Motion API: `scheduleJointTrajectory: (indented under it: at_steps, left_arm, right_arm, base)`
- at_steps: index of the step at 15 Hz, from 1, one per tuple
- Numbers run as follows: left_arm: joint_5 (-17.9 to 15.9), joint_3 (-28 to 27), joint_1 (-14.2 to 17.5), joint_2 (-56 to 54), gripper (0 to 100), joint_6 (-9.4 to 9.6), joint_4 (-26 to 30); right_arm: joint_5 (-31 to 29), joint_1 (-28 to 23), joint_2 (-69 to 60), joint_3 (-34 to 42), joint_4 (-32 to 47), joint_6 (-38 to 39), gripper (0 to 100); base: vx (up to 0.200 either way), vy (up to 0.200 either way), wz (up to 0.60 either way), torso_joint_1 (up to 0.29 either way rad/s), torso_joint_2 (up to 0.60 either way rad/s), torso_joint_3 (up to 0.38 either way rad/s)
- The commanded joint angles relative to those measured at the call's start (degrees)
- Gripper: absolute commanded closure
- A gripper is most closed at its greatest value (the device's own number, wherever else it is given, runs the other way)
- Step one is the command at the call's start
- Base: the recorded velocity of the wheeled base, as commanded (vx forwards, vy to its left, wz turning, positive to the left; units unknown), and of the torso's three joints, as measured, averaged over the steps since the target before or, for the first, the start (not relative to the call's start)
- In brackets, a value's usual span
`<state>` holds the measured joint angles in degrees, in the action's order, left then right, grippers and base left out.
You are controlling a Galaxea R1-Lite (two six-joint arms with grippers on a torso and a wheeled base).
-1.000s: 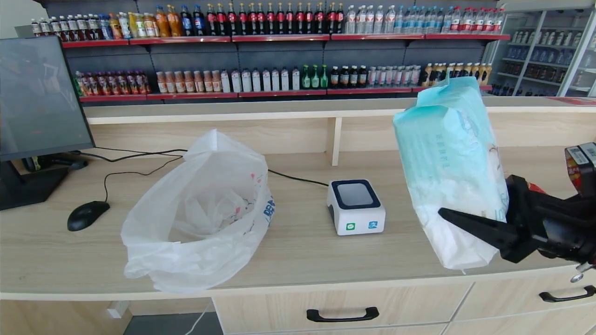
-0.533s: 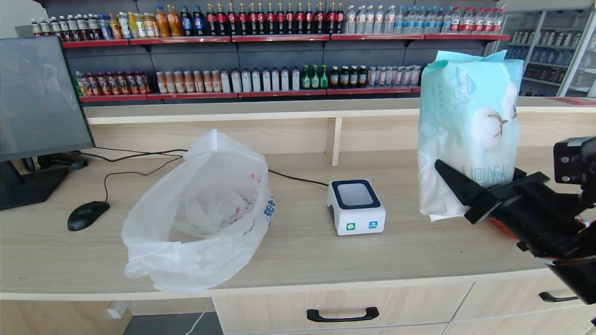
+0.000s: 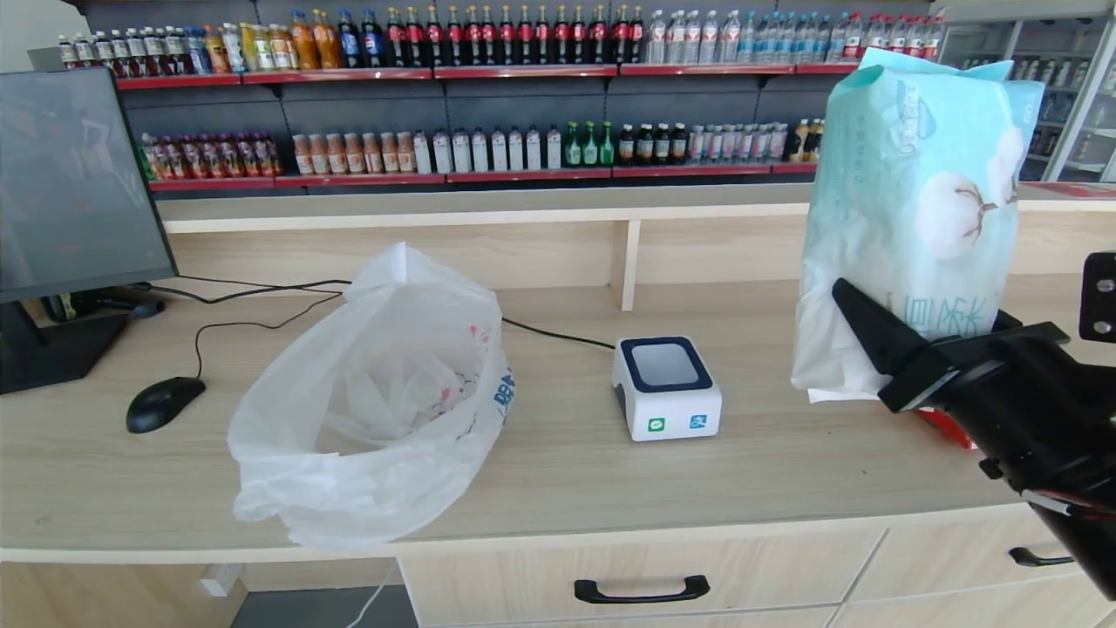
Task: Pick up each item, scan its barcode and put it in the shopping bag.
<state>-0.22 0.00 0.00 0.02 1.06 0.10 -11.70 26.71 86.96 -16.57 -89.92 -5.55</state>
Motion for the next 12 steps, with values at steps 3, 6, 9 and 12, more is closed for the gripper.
scheduleJointTrajectory:
  at_steps: [3, 6, 9, 12]
  left_arm:
    - [0.0, 0.0, 0.0, 0.0, 0, 0.08, 0.0]
    - [0.0, -0.1, 0.0, 0.0, 0, 0.08, 0.0]
    - [0.0, -0.1, 0.0, 0.0, 0, 0.08, 0.0]
    - [0.0, -0.1, 0.0, 0.0, 0, -0.01, 0.1]
  right_arm:
    - [-0.3, 0.0, -6.4, 5.3, -0.1, -0.5, 100]
    - [-0.3, 0.0, -7.3, 6.3, -0.1, 0.4, 100]
    - [0.0, 0.5, -7.0, 7.0, -0.1, 1.6, 100]
    - [-0.3, 0.4, -5.1, 6.7, -0.1, 1.9, 100]
  base:
    - [0.0, 0.0, 0.0, 0.0, 0.0, 0.0]
    - [0.0, 0.0, 0.0, 0.0, 0.0, 0.0]
    - [0.0, 0.0, 0.0, 0.0, 0.0, 0.0]
    - [-0.067, 0.0, 0.0, 0.001, 0.0, -0.001]
